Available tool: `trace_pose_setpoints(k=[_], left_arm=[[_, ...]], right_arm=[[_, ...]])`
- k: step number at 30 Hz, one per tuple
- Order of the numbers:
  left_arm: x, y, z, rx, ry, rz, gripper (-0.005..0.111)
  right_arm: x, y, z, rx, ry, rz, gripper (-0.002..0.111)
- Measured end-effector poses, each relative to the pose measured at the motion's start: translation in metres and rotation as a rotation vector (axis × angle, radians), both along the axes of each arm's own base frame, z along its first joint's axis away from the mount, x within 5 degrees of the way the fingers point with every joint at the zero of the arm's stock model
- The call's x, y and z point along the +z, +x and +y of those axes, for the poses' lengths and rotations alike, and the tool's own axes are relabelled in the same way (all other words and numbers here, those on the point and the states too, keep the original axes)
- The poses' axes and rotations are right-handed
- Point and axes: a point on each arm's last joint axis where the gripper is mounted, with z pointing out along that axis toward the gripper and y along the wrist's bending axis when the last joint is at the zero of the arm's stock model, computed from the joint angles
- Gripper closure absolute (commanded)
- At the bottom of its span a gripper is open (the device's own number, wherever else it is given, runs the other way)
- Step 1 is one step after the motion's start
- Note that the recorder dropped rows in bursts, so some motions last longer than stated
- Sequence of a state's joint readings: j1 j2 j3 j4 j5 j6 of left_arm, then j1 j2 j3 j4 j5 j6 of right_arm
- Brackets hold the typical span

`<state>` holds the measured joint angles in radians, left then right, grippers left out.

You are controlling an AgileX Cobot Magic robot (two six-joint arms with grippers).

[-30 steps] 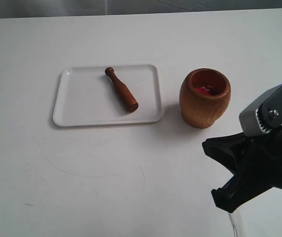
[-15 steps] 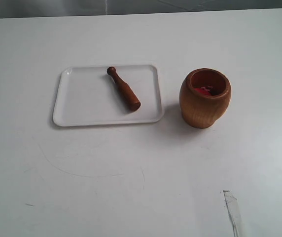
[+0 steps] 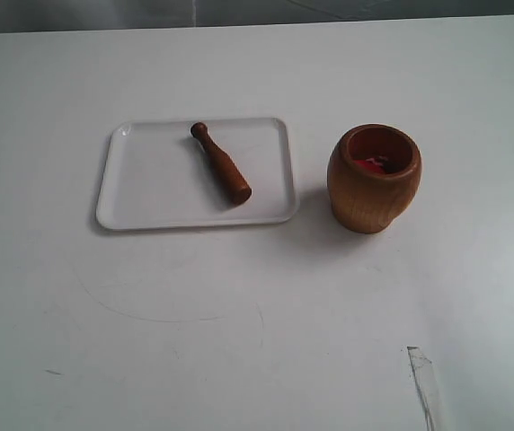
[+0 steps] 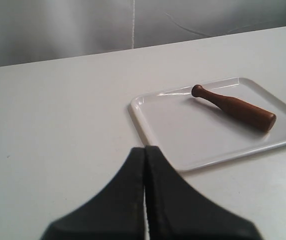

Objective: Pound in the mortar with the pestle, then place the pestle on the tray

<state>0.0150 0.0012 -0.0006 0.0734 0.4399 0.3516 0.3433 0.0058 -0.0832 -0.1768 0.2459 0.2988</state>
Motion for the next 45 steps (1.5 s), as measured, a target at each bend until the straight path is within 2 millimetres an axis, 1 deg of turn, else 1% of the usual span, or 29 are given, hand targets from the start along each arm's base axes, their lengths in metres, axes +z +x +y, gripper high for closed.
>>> trace_pose_setpoints(k=[4,6,13,15,18,19,21,24,28,31,34,37,45], left_arm=[[0.000,0.000,0.000,0.000,0.000,0.000,0.107],[0.000,0.000,0.000,0.000,0.000,0.000,0.107],[0.000,0.000,0.000,0.000,0.000,0.000,0.107],[0.000,0.000,0.000,0.000,0.000,0.000,0.107],[0.000,0.000,0.000,0.000,0.000,0.000,0.107],[0.000,0.000,0.000,0.000,0.000,0.000,0.107],[0.000,0.000,0.000,0.000,0.000,0.000,0.107],[0.000,0.000,0.000,0.000,0.000,0.000,0.107],[0.000,0.000,0.000,0.000,0.000,0.000,0.107],[0.000,0.000,0.000,0.000,0.000,0.000,0.107],[0.000,0.000,0.000,0.000,0.000,0.000,0.107],[0.000,0.000,0.000,0.000,0.000,0.000,0.107],[0.000,0.000,0.000,0.000,0.000,0.000,0.107]], right_arm=[[-0.011,0.003,0.003,0.017,0.014,-0.031,0.108],[-0.014,0.003,0.004,0.024,0.031,-0.047,0.108],[-0.010,0.003,0.004,0.034,0.069,-0.089,0.108],[-0.010,0.003,0.004,0.035,0.045,-0.095,0.108],[-0.013,0.003,0.004,0.038,-0.044,-0.087,0.108],[-0.018,0.003,0.004,0.045,-0.127,-0.064,0.108],[-0.023,0.003,0.004,0.048,-0.215,-0.033,0.108],[-0.024,0.003,0.001,0.004,-0.237,-0.022,0.108],[-0.027,0.004,-0.006,-0.114,-0.247,0.023,0.108],[-0.027,0.005,-0.006,-0.134,-0.207,0.033,0.108],[-0.019,0.005,-0.006,-0.143,-0.122,-0.042,0.108],[-0.014,0.006,-0.006,-0.144,-0.099,-0.092,0.108],[-0.012,0.006,-0.005,-0.144,-0.092,-0.108,0.108]])
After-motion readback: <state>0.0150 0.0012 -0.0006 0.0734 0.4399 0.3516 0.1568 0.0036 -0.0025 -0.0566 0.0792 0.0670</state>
